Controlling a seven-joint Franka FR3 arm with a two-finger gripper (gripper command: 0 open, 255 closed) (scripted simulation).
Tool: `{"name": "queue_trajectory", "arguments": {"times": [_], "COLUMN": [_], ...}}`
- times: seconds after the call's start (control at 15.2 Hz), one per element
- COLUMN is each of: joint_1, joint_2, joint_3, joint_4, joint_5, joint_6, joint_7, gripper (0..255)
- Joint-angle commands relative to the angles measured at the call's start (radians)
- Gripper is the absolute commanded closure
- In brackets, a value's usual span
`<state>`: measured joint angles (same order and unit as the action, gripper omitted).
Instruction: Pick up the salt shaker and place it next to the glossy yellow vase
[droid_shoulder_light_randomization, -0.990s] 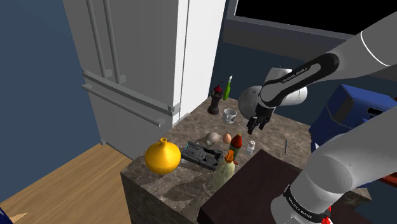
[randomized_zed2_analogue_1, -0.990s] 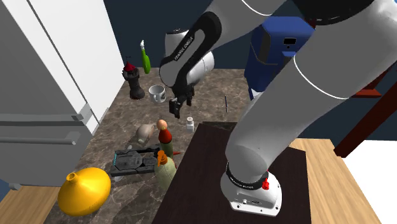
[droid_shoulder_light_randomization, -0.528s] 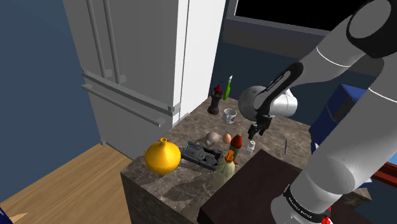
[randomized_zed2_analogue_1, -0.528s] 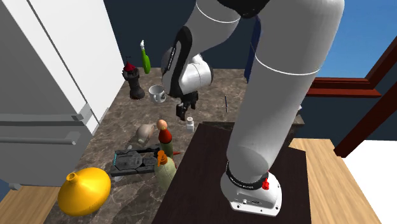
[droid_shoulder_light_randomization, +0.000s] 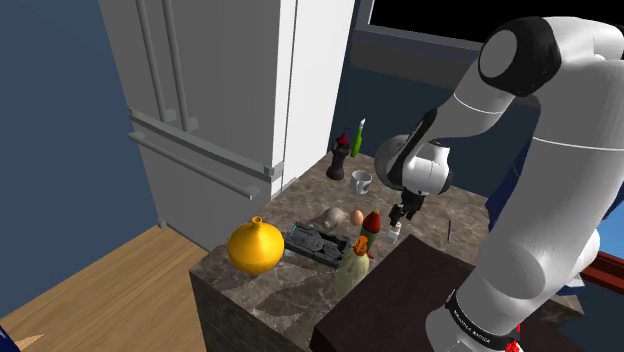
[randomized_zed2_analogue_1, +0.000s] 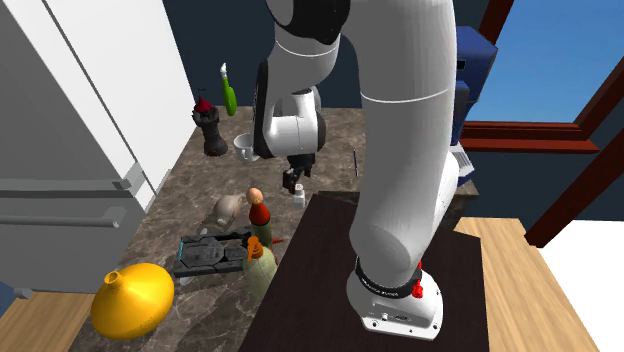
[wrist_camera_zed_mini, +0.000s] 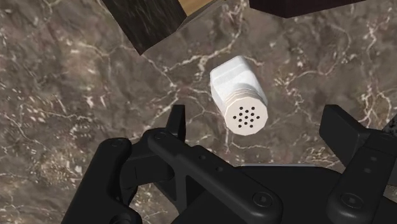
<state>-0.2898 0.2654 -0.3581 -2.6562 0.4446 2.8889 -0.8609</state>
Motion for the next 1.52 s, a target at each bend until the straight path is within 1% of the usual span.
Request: {"name": "queue_trajectory", "arguments": {"times": [0.0, 0.13, 0.66, 0.73, 1.32, 1.45], "joint_1": [-0.036, -0.080, -0.081, -0.081, -0.081, -0.046], "joint_2": [0.040, 0.085, 0.085, 0.085, 0.085, 0.050], "joint_3": [0.046, 0.101, 0.102, 0.102, 0.102, 0.058], "joint_4": [0.015, 0.032, 0.031, 0.031, 0.032, 0.019], "joint_5": [0.054, 0.108, 0.106, 0.106, 0.106, 0.067], "joint_6": [0.025, 0.055, 0.055, 0.055, 0.055, 0.031], "joint_7": [-0.043, -0.086, -0.085, -0.085, -0.085, -0.053], "gripper": [0, 0, 0, 255, 255, 255]}}
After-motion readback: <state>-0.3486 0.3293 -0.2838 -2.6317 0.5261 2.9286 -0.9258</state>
